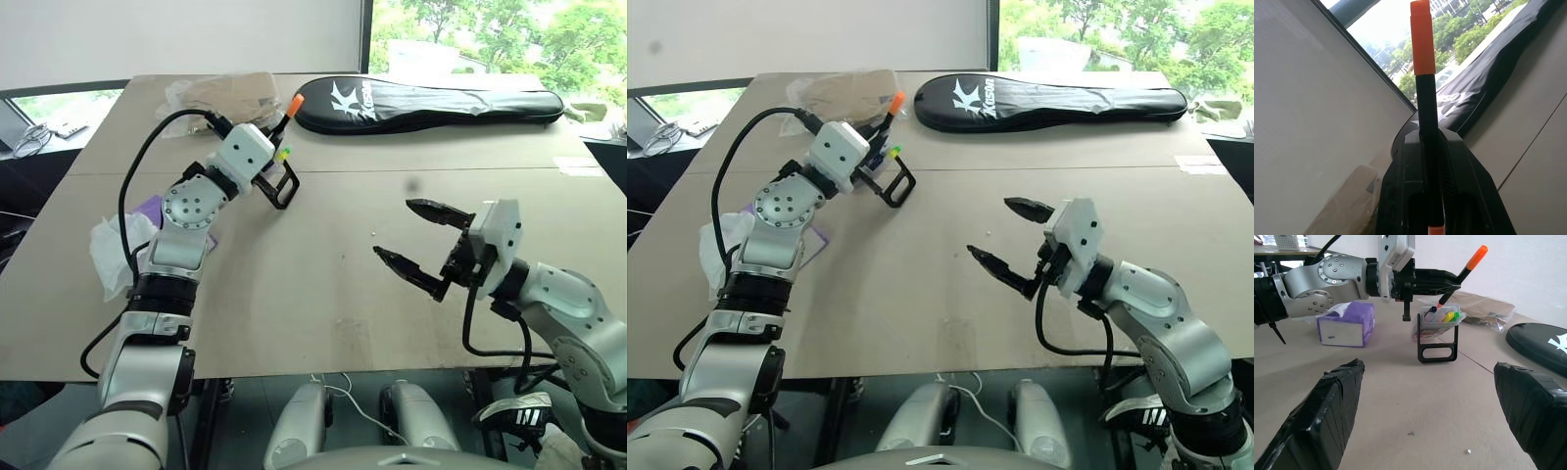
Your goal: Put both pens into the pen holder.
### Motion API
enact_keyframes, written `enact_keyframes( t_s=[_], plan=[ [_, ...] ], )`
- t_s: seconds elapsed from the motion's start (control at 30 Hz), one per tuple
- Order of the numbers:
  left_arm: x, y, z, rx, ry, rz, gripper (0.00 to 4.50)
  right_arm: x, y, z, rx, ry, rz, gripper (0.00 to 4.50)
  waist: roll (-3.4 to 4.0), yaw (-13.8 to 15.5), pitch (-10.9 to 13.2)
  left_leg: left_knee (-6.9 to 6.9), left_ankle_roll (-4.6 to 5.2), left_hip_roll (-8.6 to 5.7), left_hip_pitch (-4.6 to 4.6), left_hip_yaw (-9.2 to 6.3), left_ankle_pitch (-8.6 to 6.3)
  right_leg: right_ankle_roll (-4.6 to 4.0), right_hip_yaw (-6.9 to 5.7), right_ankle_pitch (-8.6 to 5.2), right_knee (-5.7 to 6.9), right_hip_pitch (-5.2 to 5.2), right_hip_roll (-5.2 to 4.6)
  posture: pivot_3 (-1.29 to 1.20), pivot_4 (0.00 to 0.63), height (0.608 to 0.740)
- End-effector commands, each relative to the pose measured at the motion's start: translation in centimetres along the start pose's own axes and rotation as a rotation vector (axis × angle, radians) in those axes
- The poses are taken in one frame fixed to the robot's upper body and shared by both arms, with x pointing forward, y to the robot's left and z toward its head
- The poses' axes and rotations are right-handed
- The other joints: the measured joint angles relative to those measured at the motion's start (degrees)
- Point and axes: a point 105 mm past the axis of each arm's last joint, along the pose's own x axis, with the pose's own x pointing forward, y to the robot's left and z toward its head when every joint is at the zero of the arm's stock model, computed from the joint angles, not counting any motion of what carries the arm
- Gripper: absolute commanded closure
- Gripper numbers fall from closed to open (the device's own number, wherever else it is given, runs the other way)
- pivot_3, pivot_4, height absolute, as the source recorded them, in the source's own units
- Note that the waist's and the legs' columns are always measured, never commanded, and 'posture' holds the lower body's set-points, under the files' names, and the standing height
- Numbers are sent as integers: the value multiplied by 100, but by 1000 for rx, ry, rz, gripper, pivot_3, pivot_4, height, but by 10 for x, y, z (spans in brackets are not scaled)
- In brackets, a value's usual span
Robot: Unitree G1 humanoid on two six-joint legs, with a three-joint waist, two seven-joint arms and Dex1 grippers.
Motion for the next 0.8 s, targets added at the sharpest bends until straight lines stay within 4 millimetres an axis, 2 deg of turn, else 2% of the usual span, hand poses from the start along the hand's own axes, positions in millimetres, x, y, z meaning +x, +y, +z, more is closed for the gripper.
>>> enact_keyframes(
  t_s=[0.03,0.2,0.3,0.4,0.47,0.5,0.63,0.8],
  plan=[
    [-8,19,-3,-27,1,81,3631,0,4,10,-25,-22,23,0,0,-1,0,0,0,0,0,0,0,0,0,0,0,0,0,0,150,740],
    [-15,25,5,-81,-40,115,1481,1,1,12,-19,-25,11,0,0,-11,0,0,0,2,1,0,0,0,2,0,1,0,-3,0,150,740],
    [-20,23,31,-186,-153,107,187,-1,2,9,-26,-9,10,0,0,-4,0,0,0,2,-1,-1,0,0,2,0,0,-1,-5,0,150,740],
    [-27,2,50,-399,-190,6,84,-4,-3,5,-33,9,-18,0,-1,11,-1,5,0,1,-7,-8,0,0,8,0,-2,0,-14,0,150,740],
    [-34,-21,58,-565,-168,-104,84,-9,-10,-3,-38,51,-56,0,-1,-3,-1,5,-1,1,-5,-7,0,0,14,0,-2,2,-17,0,150,740],
    [-40,-33,61,-593,-152,-159,84,-12,-14,-9,-49,83,-82,0,0,-6,-1,5,-1,2,-5,-8,0,0,15,0,-2,2,-16,0,150,740],
    [-74,-78,46,-706,37,-312,84,-31,-28,-23,-59,155,-179,0,2,-35,-1,-3,-1,9,8,1,0,-1,27,0,4,3,-7,0,150,740],
    [-103,-90,33,-756,144,-296,84,-52,-35,-40,-60,238,-258,0,3,3,0,-3,-1,12,18,0,0,-3,26,-1,6,14,-3,0,150,740]
  ],
)
